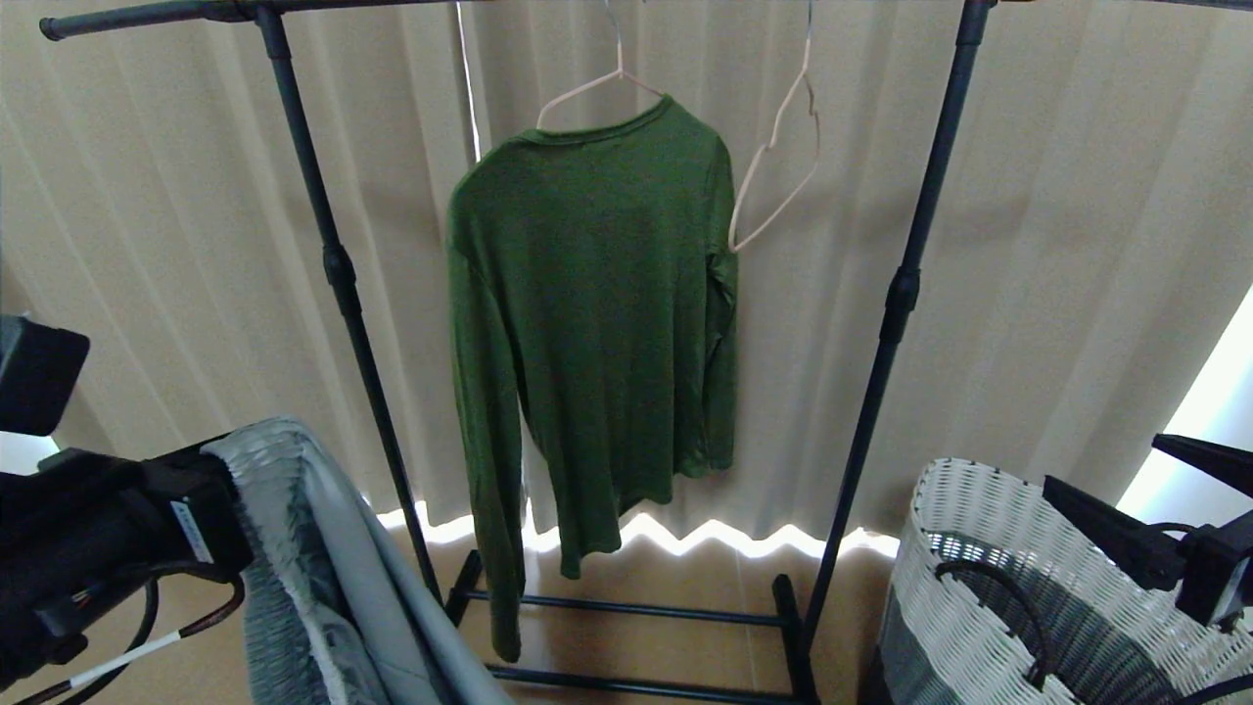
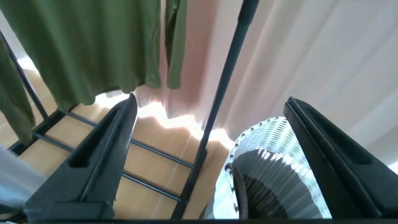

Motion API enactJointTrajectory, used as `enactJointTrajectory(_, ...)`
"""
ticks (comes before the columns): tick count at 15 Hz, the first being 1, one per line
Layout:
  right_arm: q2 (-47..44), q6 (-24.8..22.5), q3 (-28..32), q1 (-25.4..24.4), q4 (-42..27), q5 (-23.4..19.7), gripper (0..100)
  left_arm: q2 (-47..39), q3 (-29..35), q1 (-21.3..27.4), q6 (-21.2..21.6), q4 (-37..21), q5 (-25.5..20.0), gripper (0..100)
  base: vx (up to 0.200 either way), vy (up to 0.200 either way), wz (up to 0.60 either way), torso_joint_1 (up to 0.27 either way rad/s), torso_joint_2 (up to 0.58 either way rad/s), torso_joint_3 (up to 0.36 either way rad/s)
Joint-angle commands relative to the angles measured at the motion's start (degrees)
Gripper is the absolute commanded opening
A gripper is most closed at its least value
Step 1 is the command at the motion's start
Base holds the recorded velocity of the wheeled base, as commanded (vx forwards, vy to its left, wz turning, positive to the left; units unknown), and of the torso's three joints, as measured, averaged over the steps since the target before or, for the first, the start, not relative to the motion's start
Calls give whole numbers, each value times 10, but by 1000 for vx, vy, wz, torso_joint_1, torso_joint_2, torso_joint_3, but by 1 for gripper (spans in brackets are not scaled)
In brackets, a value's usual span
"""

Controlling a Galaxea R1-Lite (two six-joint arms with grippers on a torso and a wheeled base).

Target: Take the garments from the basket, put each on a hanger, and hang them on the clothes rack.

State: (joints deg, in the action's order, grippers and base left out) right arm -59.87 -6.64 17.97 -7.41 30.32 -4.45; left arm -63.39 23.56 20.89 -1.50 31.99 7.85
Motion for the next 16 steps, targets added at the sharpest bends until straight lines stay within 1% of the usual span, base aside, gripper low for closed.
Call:
enactJointTrajectory(1,8,2,-17,1,1,-1,100,27,-8,-4,0,-1,0,0,0,0,0,0,0,0)
enactJointTrajectory(2,12,6,-28,2,1,-3,100,40,-10,-4,0,-2,0,0,0,0,0,0,0,0)
enactJointTrajectory(4,15,8,-29,2,1,-5,100,51,-11,-3,1,-4,0,0,0,0,0,0,0,0)
enactJointTrajectory(11,38,18,-30,2,0,-4,100,49,-23,-2,3,-4,0,0,0,0,0,0,0,0)
enactJointTrajectory(13,44,18,-34,2,1,-4,100,49,-26,-3,16,-3,0,0,0,0,0,0,0,0)
enactJointTrajectory(16,48,18,-35,2,0,-4,100,51,-33,-3,23,-3,0,0,0,0,0,0,0,0)
